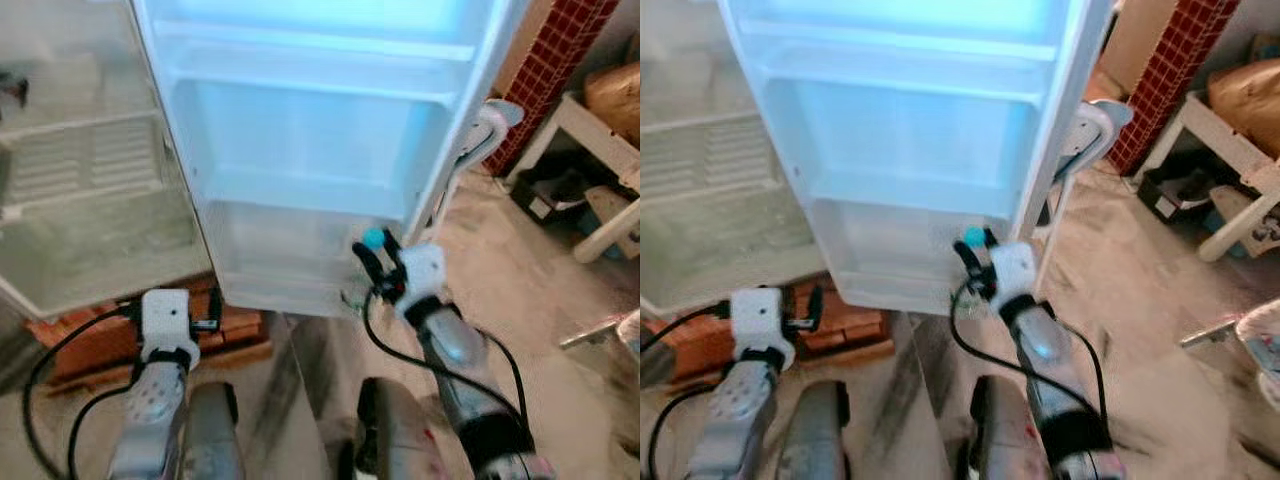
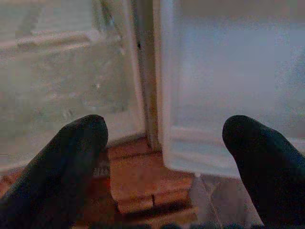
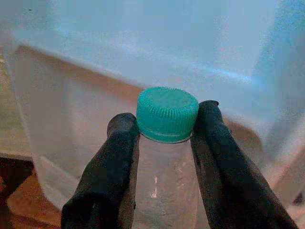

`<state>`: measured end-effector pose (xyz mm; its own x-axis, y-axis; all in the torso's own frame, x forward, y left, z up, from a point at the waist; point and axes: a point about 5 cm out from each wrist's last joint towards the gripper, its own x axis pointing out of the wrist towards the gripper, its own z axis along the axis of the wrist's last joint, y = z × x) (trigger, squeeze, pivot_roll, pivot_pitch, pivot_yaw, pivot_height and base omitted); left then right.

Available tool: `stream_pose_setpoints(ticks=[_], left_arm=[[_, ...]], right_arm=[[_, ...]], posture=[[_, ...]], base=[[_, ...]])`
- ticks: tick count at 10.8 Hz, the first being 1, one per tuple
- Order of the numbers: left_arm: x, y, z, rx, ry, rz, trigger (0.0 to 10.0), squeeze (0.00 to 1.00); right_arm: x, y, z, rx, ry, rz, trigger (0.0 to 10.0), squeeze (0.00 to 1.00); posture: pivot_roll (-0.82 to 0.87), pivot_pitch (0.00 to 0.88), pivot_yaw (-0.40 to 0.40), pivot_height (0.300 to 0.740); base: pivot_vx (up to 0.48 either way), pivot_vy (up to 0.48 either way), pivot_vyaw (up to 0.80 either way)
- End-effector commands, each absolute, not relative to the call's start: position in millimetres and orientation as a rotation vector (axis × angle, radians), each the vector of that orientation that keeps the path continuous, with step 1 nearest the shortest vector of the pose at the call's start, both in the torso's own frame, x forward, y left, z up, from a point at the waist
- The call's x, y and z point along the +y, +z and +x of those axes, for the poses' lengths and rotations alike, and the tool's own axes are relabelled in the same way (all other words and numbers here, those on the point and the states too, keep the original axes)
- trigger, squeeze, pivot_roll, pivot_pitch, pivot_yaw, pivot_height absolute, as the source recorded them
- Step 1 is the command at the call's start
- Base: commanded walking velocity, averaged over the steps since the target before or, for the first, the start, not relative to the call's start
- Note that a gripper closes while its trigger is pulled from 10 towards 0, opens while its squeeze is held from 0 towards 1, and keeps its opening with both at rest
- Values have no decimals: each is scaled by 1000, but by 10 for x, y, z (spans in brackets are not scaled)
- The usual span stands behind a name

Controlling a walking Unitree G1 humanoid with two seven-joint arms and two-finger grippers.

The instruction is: Restocking fridge

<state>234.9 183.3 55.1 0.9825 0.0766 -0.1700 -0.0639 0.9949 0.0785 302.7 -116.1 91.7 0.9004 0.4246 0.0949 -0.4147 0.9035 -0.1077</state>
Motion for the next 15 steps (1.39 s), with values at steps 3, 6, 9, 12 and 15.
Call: stream_pose_setpoints(ticks=[3, 6, 9, 12, 15], left_arm=[[1772, 504, 2058, 255, 70, 52, 10000, 0], [1820, 619, 2042, 257, 72, 63, 10000, 0], [1775, 680, 1911, 296, 36, 40, 10000, 0], [1782, 715, 1788, 320, 38, 50, 10000, 0], [1801, 733, 1802, 335, 37, 66, 10000, 0]], right_arm=[[-1117, 956, 3109, -142, 432, -83, 10000, 0], [-992, 1113, 3225, -232, 444, -152, 10000, 0], [-854, 1409, 3396, -404, 435, -345, 10000, 0], [-755, 1391, 3525, -398, 427, -521, 10000, 0], [-947, 708, 3450, 88, 340, -332, 10000, 0]], posture=[[173, 210, -93, 576], [200, 244, -86, 551], [241, 289, -92, 551], [284, 313, -95, 551], [315, 305, -98, 551]], base=[[0, 0, 0], [0, 0, 0], [0, 0, 0], [0, 0, 0], [0, 0, 0]])
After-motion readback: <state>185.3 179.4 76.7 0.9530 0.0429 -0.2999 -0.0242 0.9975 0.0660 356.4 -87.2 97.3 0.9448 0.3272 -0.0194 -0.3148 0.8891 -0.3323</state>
